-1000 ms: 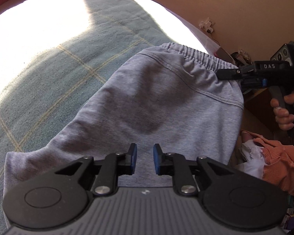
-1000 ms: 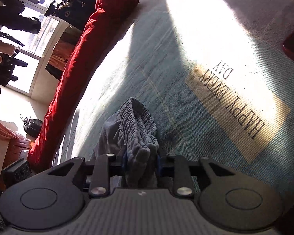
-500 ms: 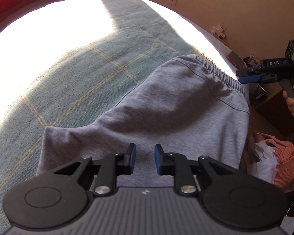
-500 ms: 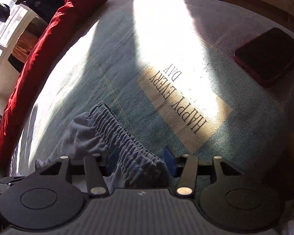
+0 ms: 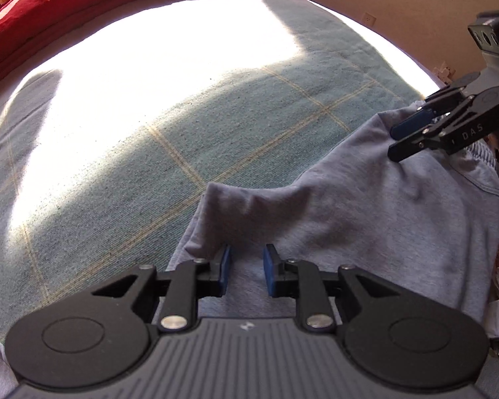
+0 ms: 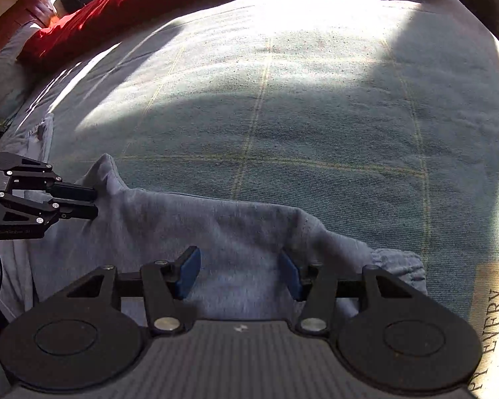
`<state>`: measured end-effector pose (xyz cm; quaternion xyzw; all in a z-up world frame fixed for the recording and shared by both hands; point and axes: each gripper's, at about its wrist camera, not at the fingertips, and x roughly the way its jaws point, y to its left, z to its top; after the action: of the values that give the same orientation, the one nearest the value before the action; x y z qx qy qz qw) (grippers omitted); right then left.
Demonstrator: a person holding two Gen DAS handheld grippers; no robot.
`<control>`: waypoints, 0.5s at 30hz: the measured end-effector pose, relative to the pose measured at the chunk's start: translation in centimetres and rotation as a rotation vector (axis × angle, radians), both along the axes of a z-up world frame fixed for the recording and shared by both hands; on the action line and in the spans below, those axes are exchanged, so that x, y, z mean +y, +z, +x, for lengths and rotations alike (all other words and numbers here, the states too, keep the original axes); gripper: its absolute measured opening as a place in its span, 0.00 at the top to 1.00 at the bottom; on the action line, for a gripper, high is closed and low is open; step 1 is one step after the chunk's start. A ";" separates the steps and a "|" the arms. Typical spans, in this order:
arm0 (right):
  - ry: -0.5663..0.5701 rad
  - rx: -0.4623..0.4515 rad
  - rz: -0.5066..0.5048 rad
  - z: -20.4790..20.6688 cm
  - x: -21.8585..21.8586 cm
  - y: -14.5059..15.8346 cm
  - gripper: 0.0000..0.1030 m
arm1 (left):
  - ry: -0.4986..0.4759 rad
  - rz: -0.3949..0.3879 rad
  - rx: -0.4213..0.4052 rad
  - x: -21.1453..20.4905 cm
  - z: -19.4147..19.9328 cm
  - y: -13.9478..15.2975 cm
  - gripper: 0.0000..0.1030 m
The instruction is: Fold clothes
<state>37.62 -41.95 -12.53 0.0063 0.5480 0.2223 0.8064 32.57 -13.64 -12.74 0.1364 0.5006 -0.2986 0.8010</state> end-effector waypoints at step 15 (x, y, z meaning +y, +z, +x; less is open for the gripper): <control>0.017 0.069 -0.097 -1.3 -0.8 1.8 0.45 | -0.046 -0.075 0.067 0.7 -3.8 0.8 0.77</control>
<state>36.30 -42.75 -10.72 -0.0296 0.5855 0.2019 0.7845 28.77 -12.90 -11.93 0.1078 0.5123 -0.3401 0.7812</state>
